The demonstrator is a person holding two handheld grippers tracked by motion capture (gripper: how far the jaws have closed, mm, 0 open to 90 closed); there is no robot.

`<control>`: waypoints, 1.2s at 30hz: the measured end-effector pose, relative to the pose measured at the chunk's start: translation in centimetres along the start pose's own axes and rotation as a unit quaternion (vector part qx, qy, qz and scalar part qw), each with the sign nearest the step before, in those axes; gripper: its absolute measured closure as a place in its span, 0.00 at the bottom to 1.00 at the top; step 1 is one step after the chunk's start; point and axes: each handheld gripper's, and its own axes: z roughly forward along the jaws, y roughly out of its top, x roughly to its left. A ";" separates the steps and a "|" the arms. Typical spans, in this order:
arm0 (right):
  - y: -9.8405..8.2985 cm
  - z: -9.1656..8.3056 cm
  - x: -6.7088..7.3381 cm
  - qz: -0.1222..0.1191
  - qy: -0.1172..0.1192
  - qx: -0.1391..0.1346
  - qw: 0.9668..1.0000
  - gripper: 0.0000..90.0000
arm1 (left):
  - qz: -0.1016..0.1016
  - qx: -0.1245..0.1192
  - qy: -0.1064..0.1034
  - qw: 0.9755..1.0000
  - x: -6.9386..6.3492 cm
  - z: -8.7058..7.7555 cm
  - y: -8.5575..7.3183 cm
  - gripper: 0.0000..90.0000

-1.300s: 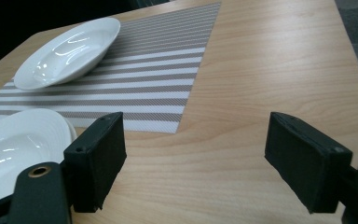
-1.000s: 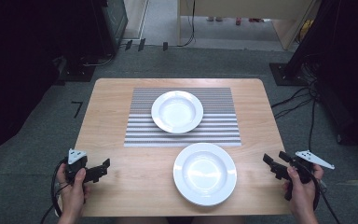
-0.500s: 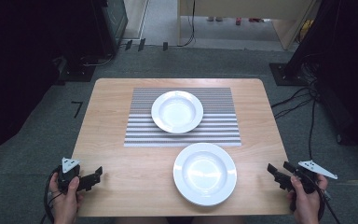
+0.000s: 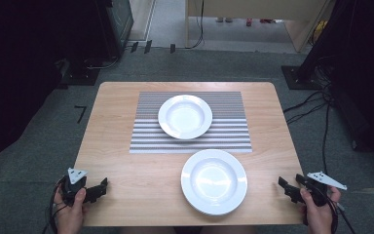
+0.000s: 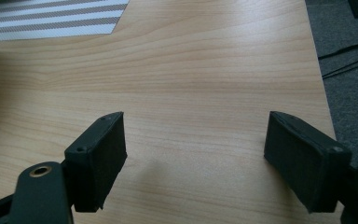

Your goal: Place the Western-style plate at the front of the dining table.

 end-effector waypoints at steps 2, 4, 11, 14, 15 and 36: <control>0.0 0.1 0.3 -0.006 -0.006 0.002 1.000 0.24 | 0.000 -0.002 0.000 1.000 0.0 0.0 0.0 0.10; -0.1 0.1 0.6 -0.018 -0.014 0.007 1.000 0.24 | 0.000 -0.004 -0.001 1.000 0.0 0.0 -0.1 0.10; -0.1 0.4 1.5 -0.052 -0.042 0.019 0.998 0.23 | 0.001 -0.017 -0.003 1.000 -0.1 0.1 -0.4 0.08; -0.2 0.5 1.8 -0.065 -0.053 0.023 0.996 0.22 | 0.002 -0.017 -0.004 1.000 -0.1 0.1 -0.5 0.08; -0.2 0.6 1.9 -0.068 -0.055 0.025 0.996 0.22 | 0.002 -0.017 -0.004 1.000 -0.1 0.1 -0.4 0.08; -0.1 1.0 2.2 -0.082 -0.061 0.039 0.994 0.10 | 0.003 -0.017 -0.006 1.000 0.0 0.1 -0.4 0.08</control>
